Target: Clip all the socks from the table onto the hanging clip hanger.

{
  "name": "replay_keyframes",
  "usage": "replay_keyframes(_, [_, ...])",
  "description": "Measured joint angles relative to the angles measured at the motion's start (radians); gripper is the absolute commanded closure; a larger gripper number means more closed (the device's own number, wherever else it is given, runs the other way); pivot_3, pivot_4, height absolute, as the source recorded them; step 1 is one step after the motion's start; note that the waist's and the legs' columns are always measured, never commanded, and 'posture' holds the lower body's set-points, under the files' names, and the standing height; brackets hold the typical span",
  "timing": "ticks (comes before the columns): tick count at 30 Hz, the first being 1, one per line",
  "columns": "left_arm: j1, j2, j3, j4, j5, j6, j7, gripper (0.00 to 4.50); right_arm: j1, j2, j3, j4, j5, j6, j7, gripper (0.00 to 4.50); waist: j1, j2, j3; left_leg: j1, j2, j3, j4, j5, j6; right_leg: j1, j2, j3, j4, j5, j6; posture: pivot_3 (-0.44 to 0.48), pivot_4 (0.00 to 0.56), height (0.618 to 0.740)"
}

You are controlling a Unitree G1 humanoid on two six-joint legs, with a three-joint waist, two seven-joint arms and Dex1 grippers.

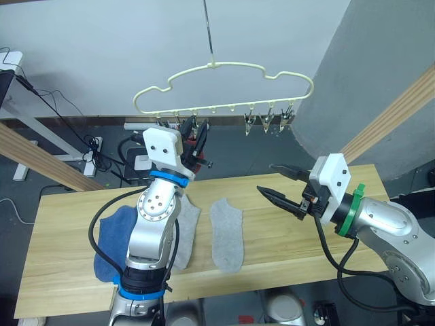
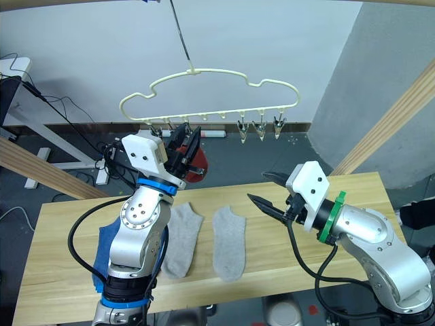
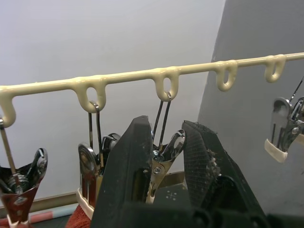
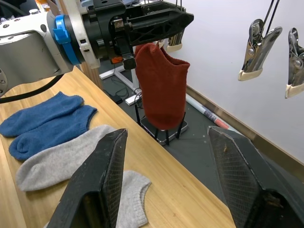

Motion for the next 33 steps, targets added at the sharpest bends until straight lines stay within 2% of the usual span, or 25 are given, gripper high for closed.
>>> replay_keyframes(25, [0.000,0.003,0.002,-0.001,0.019,0.002,0.005,3.72,0.014,-0.005,0.032,0.000,-0.026,-0.016,-0.015,1.66,0.001,0.000,0.000,0.000,0.000,0.000,0.000,0.000,0.000,0.000,0.000,0.000,0.000,0.000,0.000,-0.323,0.343,0.740])
replay_keyframes(27, [0.000,0.005,0.003,-0.001,0.013,0.003,-0.001,3.01,0.015,-0.005,0.034,0.000,-0.026,-0.018,-0.017,1.66,0.001,0.000,0.000,0.000,0.000,0.000,0.000,0.000,0.000,0.000,0.000,0.000,0.000,0.000,0.000,-0.323,0.343,0.740])
replay_keyframes(31, [0.000,0.004,0.003,-0.002,0.013,0.031,0.006,1.91,0.015,-0.005,0.037,0.000,-0.026,-0.019,-0.018,1.66,0.001,0.000,0.000,0.000,0.000,0.000,0.000,0.000,0.000,0.000,0.000,0.000,0.000,0.000,0.000,-0.321,0.344,0.740])
replay_keyframes(33, [0.000,0.004,0.003,-0.006,0.021,0.054,0.015,1.91,0.015,-0.005,0.037,0.000,-0.025,-0.019,-0.017,1.66,0.001,0.000,0.000,0.000,0.000,0.000,0.000,0.000,0.000,0.000,0.000,0.000,0.000,0.000,0.000,-0.321,0.344,0.740])
